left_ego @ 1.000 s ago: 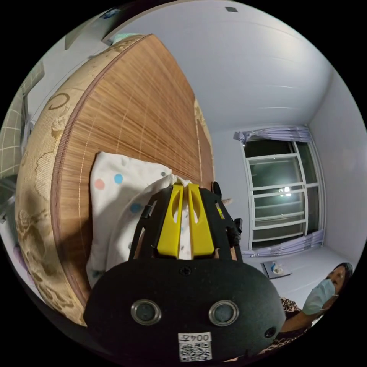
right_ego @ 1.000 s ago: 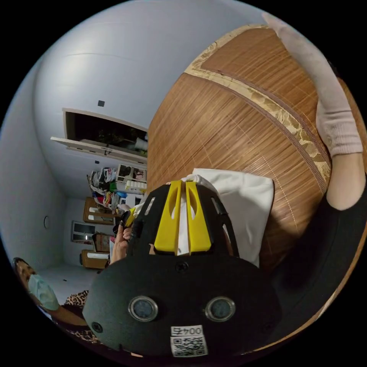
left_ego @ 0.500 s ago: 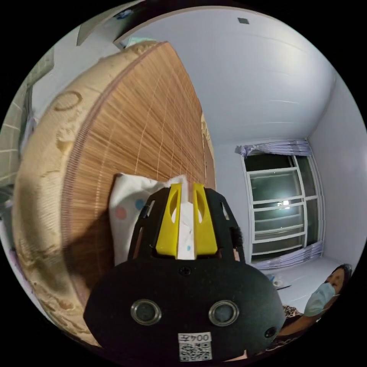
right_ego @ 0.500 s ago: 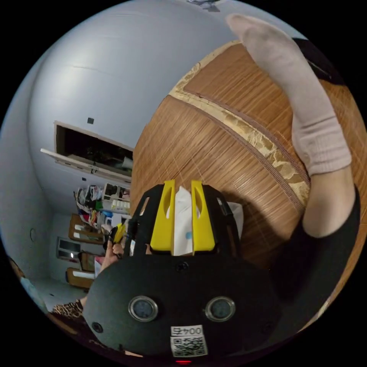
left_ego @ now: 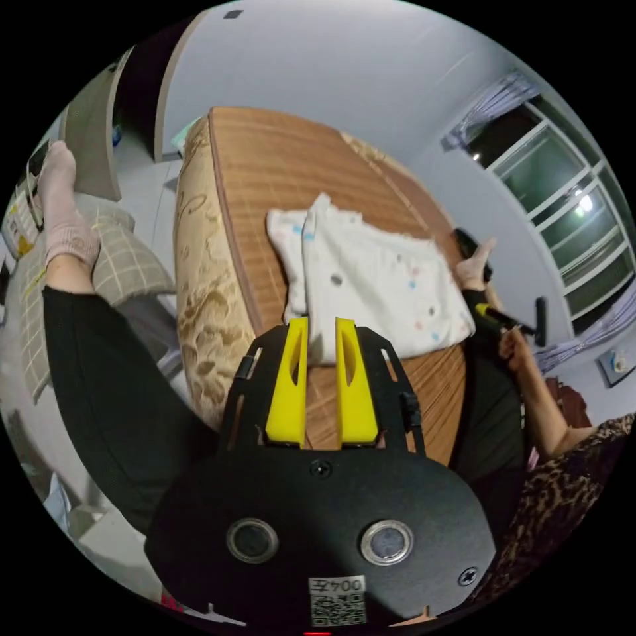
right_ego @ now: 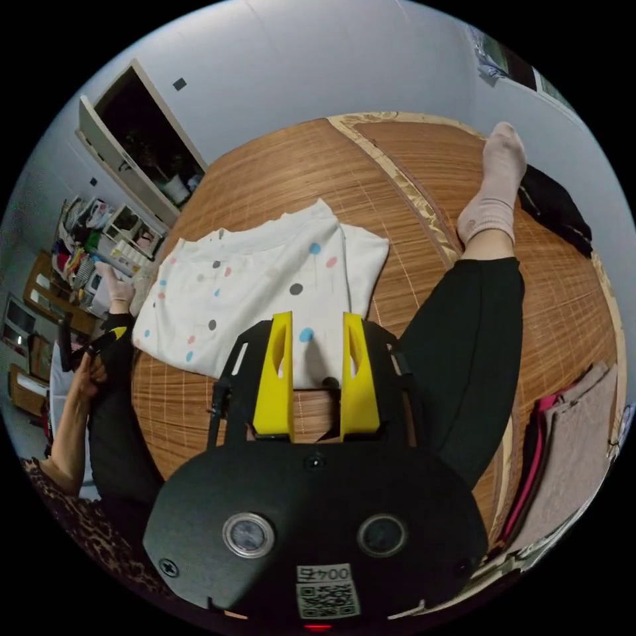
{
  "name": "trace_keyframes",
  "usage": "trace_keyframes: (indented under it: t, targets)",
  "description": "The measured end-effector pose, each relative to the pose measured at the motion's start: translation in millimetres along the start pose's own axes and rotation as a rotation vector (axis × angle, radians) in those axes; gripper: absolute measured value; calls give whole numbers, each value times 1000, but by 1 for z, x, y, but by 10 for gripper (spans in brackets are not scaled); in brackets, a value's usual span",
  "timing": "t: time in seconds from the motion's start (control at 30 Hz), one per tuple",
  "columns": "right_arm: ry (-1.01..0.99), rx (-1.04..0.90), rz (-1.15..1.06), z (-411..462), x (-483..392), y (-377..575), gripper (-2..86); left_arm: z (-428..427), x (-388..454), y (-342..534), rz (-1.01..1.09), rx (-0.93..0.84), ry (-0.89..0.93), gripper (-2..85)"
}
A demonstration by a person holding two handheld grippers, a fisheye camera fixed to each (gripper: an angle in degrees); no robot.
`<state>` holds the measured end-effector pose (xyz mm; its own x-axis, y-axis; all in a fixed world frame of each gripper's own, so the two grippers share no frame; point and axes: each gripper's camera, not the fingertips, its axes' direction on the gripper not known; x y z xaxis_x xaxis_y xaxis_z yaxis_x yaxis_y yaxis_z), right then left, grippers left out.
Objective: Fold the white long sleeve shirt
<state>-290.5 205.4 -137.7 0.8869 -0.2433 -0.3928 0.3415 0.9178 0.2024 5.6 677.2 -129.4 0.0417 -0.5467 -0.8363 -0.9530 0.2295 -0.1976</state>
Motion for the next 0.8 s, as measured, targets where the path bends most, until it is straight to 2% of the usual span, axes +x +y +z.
trace_keyframes:
  t: [0.1, 0.2, 0.27, 0.4, 0.5, 0.63, 0.8]
  targets:
    - [-35, -78, 60, 14, 12, -8, 124, 22, 3, 10, -51, -19, 1, 69]
    - [-68, -104, 149, 17, 29, -10, 126, 20, 9, 9, -48, 54, 19, 71]
    - [-118, -164, 203, 24, 42, -11, 126, 30, 12, 9, -52, 45, 82, 71]
    - [-145, -234, 184, 38, 44, -17, 126, 48, 28, 1, -25, -8, 76, 69]
    - [-136, -308, 152, 57, 39, -25, 115, 68, 49, -7, 19, -71, 25, 60]
    - [-63, -410, 84, 82, 24, -35, 52, 80, 80, -14, 88, -95, -103, 36]
    - [-52, -489, 108, 83, 19, -21, 46, 61, 100, -18, 105, -131, -201, 26]
